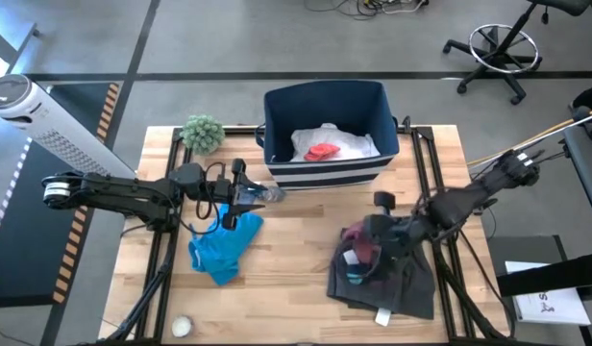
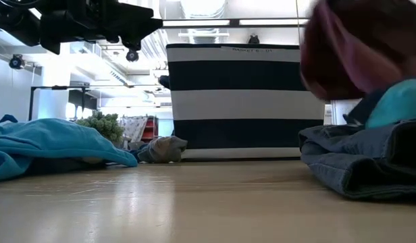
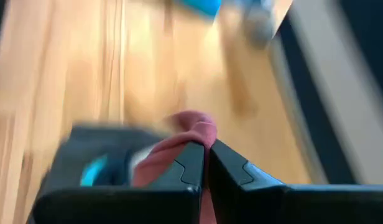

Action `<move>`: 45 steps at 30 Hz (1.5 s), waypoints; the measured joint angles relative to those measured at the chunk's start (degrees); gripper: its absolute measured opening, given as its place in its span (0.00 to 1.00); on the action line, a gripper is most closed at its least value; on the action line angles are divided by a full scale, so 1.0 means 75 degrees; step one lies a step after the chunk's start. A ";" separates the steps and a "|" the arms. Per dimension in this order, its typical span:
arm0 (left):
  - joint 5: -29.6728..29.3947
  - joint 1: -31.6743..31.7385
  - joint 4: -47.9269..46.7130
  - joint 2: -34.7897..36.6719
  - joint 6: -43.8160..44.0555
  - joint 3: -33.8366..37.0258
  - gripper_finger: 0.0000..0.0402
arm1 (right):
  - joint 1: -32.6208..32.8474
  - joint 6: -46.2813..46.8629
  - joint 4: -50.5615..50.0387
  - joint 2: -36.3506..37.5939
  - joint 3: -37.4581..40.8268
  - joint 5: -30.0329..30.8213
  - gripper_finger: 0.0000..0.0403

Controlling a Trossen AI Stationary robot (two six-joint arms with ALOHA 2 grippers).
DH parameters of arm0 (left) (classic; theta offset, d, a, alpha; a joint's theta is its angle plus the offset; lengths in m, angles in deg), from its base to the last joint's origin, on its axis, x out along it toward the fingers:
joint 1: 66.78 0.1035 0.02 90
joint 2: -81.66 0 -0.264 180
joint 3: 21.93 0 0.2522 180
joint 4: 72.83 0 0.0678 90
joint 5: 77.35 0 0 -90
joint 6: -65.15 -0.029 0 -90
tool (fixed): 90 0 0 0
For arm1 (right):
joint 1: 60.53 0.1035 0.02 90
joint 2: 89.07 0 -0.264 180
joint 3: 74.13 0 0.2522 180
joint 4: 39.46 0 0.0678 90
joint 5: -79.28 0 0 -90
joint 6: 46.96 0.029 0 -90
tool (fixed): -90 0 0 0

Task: Sort clothes
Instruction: Put the red underwear into the blue laundry bin

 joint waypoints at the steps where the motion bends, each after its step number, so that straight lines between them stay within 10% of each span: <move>1: 0.0000 0.0003 0.0000 0.0000 0.0000 0.0000 0.47 | -0.0079 -0.0214 0.0037 0.0000 -0.0202 0.0132 0.00; 30: -0.0009 0.0000 -0.0003 0.0000 -0.0157 0.0000 0.45 | -0.4422 -0.6848 0.6218 -0.0011 -0.2412 0.0986 0.00; 45: -0.0011 0.0002 -0.0025 0.0000 -0.0157 0.0001 0.46 | -0.6946 -0.6450 0.6468 -0.0971 -0.2415 -0.0019 0.00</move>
